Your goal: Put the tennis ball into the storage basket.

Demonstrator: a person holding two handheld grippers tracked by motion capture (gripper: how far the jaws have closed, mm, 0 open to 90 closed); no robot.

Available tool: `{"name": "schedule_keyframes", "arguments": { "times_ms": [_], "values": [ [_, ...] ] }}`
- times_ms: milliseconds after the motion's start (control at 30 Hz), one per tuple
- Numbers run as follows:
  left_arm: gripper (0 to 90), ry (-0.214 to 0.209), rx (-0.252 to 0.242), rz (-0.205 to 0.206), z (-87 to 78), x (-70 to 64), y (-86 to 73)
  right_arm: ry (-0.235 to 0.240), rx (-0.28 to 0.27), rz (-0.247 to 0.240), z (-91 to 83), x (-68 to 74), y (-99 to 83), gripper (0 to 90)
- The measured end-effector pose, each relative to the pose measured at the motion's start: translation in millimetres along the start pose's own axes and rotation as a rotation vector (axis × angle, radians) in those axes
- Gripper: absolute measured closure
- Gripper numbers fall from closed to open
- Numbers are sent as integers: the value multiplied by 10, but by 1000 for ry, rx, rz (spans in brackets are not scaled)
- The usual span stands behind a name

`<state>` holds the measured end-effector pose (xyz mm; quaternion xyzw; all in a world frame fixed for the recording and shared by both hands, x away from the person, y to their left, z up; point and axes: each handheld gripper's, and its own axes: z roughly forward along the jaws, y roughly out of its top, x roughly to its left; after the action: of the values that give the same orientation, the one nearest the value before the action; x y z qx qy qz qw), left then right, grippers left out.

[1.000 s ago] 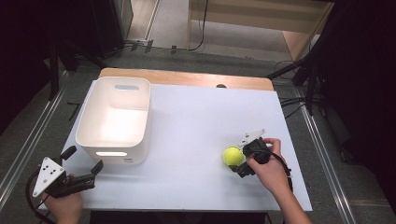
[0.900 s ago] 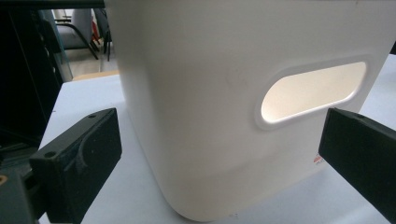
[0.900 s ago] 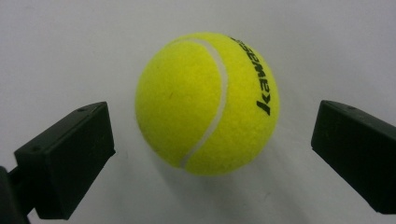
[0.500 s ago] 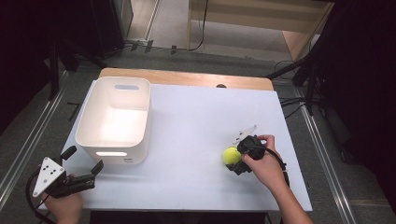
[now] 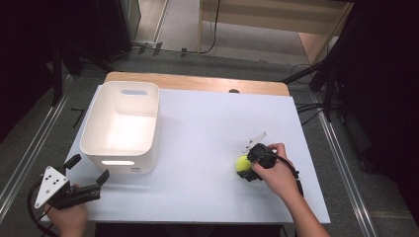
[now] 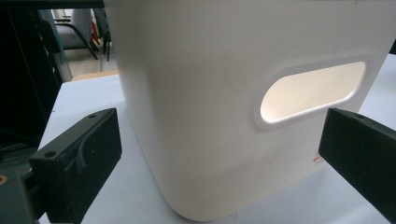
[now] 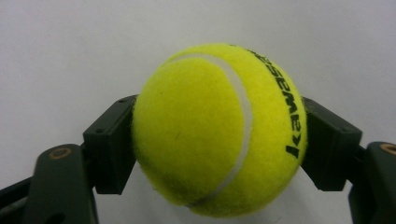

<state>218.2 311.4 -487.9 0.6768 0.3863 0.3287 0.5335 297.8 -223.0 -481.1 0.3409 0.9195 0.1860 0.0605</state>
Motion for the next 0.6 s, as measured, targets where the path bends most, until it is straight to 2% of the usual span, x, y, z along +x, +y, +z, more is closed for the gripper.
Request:
{"name": "schedule_keyframes", "arguments": {
  "times_ms": [233, 600],
  "values": [
    [0, 0, 1, 1, 0, -1, 0, 13, 0, 11, -7, -4, 1, 234],
    [0, 2, 4, 2, -3, -3, 1, 29, -1, -28, -90, 27, 83, 235]
  ]
}}
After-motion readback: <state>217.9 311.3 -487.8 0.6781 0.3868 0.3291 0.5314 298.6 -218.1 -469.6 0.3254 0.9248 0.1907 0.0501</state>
